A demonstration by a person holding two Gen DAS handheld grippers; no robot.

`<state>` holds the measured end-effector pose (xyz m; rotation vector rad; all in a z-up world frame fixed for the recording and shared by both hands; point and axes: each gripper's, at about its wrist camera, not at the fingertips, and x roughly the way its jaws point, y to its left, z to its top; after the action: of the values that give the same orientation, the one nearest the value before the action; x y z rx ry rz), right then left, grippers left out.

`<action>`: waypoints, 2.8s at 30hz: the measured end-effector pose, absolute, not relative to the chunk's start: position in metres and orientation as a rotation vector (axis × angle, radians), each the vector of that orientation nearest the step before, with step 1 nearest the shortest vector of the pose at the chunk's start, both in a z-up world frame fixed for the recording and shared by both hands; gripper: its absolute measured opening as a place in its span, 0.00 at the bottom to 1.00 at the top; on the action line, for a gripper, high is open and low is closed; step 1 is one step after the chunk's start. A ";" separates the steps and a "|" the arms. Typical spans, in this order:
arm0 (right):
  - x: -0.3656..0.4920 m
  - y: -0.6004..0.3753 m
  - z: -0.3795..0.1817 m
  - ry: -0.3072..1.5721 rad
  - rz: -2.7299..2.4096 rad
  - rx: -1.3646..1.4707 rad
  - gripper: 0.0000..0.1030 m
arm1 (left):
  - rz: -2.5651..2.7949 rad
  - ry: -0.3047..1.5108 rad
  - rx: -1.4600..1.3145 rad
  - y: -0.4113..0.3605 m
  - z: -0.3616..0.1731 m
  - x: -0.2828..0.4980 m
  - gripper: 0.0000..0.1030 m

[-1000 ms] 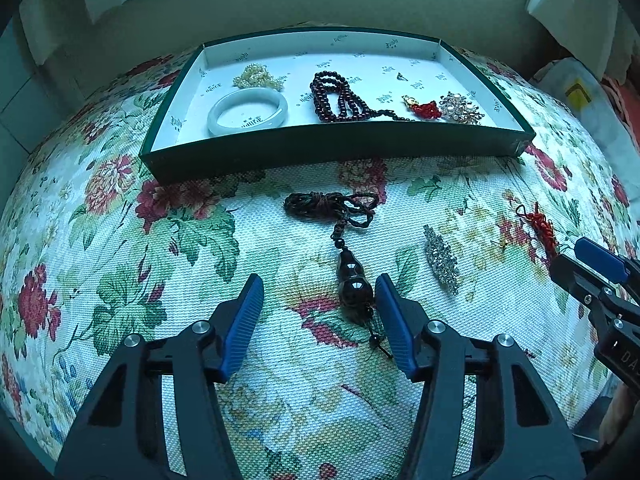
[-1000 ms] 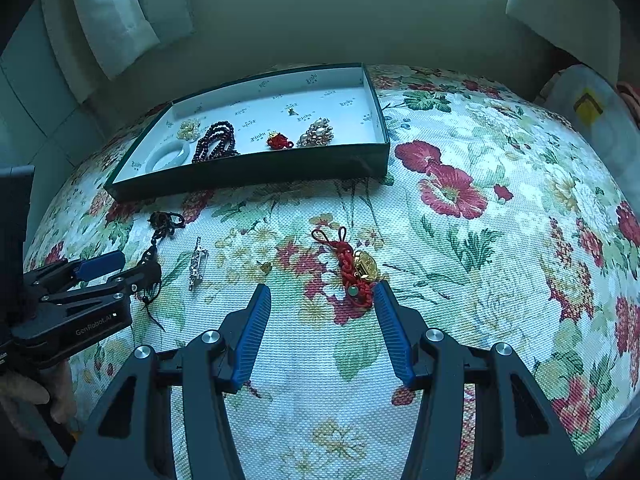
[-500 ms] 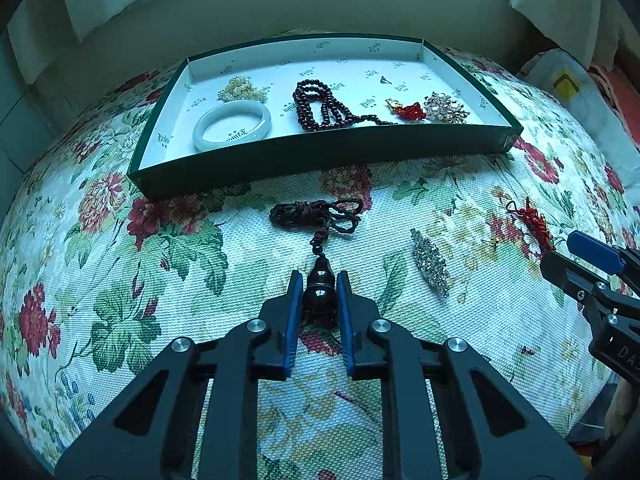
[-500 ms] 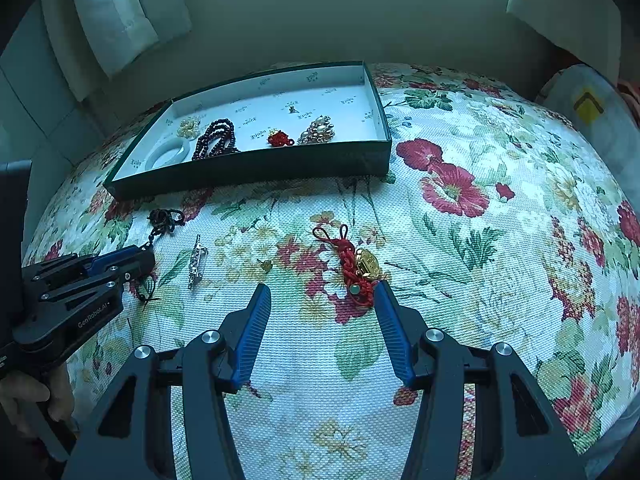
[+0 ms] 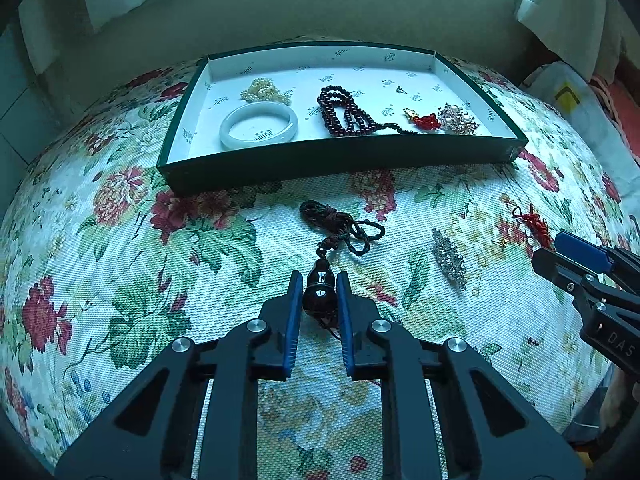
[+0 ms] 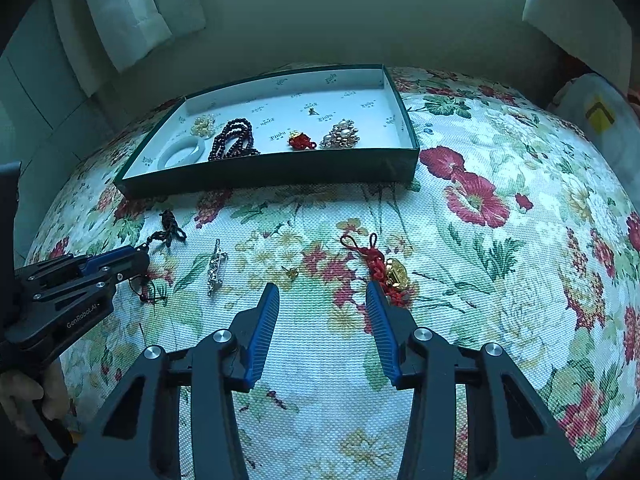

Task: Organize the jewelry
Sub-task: 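Grasp the black pendant necklace with the left tool while the right tool grasps another gold stud, then carry the black pendant and gold stud into the tray and open both tools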

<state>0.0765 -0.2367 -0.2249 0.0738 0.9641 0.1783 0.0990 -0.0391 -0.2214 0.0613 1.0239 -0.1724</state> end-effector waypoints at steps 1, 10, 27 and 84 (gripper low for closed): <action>0.078 -0.235 -0.226 0.966 0.186 0.073 0.39 | -0.170 1.021 0.065 -0.037 -0.221 0.099 0.16; 0.094 -0.215 -0.236 0.992 0.226 0.047 0.24 | -0.137 1.024 0.052 -0.018 -0.223 0.099 0.16; 0.101 -0.211 -0.240 0.995 0.215 0.024 0.08 | -0.130 1.031 0.036 -0.011 -0.227 0.103 0.16; 0.238 -0.216 -0.184 0.825 0.201 0.010 0.08 | -0.149 0.866 0.055 -0.058 -0.169 0.256 0.16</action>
<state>0.2385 -0.2155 -0.1835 0.0103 0.8247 0.2008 0.2555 -0.0577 -0.1686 0.0553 0.8660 -0.1490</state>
